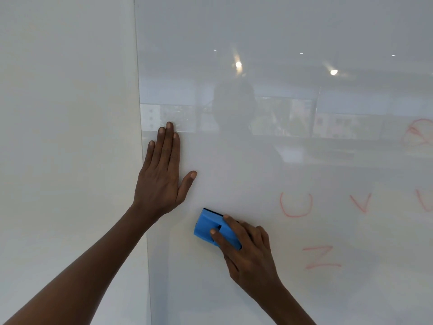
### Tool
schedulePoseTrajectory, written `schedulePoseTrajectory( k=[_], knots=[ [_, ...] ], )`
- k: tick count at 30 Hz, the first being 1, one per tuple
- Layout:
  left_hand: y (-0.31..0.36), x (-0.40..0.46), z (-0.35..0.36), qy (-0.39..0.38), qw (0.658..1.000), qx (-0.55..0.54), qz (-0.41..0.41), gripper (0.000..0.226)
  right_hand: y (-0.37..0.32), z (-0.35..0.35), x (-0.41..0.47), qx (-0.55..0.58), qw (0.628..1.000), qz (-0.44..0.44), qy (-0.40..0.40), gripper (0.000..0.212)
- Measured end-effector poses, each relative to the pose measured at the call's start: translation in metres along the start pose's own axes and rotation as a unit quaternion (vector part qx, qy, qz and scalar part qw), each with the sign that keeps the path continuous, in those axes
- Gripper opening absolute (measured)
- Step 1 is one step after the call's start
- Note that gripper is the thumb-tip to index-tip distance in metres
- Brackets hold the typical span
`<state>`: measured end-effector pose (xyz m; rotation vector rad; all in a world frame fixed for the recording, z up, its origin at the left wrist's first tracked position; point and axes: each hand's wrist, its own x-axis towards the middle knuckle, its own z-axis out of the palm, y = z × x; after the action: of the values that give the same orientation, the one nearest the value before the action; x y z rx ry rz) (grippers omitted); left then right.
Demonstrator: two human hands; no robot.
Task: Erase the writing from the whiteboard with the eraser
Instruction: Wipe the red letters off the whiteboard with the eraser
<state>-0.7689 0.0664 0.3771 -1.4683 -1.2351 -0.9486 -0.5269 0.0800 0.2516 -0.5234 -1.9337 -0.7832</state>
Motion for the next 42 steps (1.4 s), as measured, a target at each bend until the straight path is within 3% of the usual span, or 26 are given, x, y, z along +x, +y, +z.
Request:
schedulePoseTrajectory(
  k=[4,12,24,29,32,37,42],
  knots=[
    [0.001,-0.001,0.0,0.0,1.0,-0.006,0.002,0.082,0.009,-0.008,0.004,-0.01,1.0,-0.028,-0.009,0.036],
    [0.01,-0.001,0.002,-0.002,1.0,-0.021,-0.021,0.08,0.075,-0.047,0.004,-0.045,0.996,0.028,0.07,0.044],
    [0.02,-0.001,0.005,0.006,0.998,-0.032,-0.05,0.083,0.173,-0.112,0.004,-0.101,0.96,0.207,0.162,0.044],
    [0.022,-0.004,0.006,0.004,0.998,-0.035,-0.056,0.086,0.161,-0.107,0.0,-0.05,0.909,0.346,0.227,0.043],
    [0.024,-0.007,0.007,0.0,0.998,-0.037,-0.058,0.084,0.145,-0.096,0.003,-0.038,0.891,0.377,0.249,0.043],
    [0.043,-0.036,0.013,-0.022,0.997,-0.049,-0.053,0.083,0.112,-0.075,0.008,-0.041,0.896,0.362,0.252,0.041],
    [0.051,-0.052,0.021,-0.015,0.997,-0.044,-0.057,0.081,0.076,-0.052,0.011,-0.032,0.925,0.307,0.22,0.042]
  ],
)
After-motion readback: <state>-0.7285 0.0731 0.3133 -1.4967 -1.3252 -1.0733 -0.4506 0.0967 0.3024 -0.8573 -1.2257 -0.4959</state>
